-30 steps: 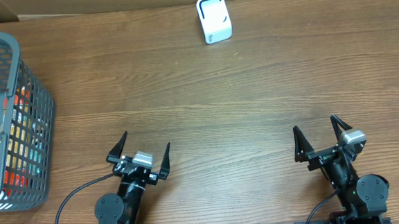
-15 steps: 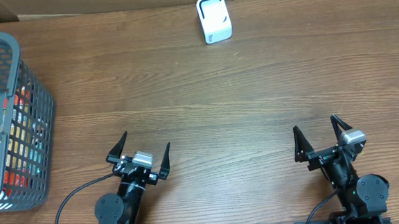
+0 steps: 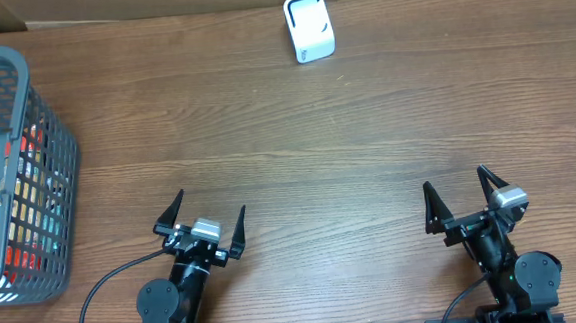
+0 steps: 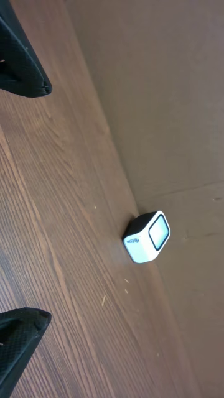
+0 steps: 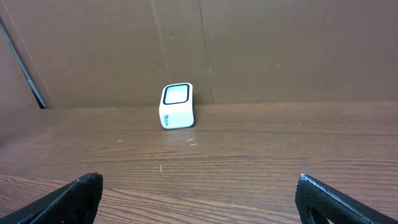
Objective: Scan the item barcode
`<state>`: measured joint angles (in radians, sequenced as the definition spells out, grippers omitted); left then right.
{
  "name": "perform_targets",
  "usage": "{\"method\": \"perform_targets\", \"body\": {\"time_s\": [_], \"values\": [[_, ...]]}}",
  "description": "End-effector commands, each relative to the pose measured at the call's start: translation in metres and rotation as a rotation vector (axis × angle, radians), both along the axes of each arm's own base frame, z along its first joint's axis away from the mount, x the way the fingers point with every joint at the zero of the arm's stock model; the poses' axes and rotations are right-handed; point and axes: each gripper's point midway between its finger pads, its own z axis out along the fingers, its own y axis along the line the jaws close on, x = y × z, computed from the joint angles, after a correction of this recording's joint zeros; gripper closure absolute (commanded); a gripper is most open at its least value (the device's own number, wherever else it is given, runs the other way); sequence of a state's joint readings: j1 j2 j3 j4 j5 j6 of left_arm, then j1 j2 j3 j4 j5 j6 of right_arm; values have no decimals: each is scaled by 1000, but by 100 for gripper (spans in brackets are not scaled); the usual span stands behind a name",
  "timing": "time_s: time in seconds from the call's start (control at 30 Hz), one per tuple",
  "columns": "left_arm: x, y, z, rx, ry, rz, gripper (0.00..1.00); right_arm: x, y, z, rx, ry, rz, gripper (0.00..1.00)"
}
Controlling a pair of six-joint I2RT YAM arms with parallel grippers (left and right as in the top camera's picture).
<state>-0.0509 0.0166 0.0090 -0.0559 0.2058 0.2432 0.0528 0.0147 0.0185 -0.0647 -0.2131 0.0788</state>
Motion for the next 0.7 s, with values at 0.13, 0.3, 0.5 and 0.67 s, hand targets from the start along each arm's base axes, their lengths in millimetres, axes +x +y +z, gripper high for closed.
{"method": "perform_targets", "body": {"time_s": [0.13, 0.3, 0.5, 0.67], "values": [[-1, -1, 1, 11, -11, -4, 0, 0, -1, -2, 3, -2, -2, 0], [-1, -1, 1, 11, -11, -4, 0, 0, -1, -2, 3, -2, -2, 0], [-1, -1, 1, 10, -11, -5, 1, 0, -1, -2, 3, -2, -2, 0], [0, 0, 2, 22, -21, 2, 0, 0, -1, -2, 3, -2, -2, 0]]}}
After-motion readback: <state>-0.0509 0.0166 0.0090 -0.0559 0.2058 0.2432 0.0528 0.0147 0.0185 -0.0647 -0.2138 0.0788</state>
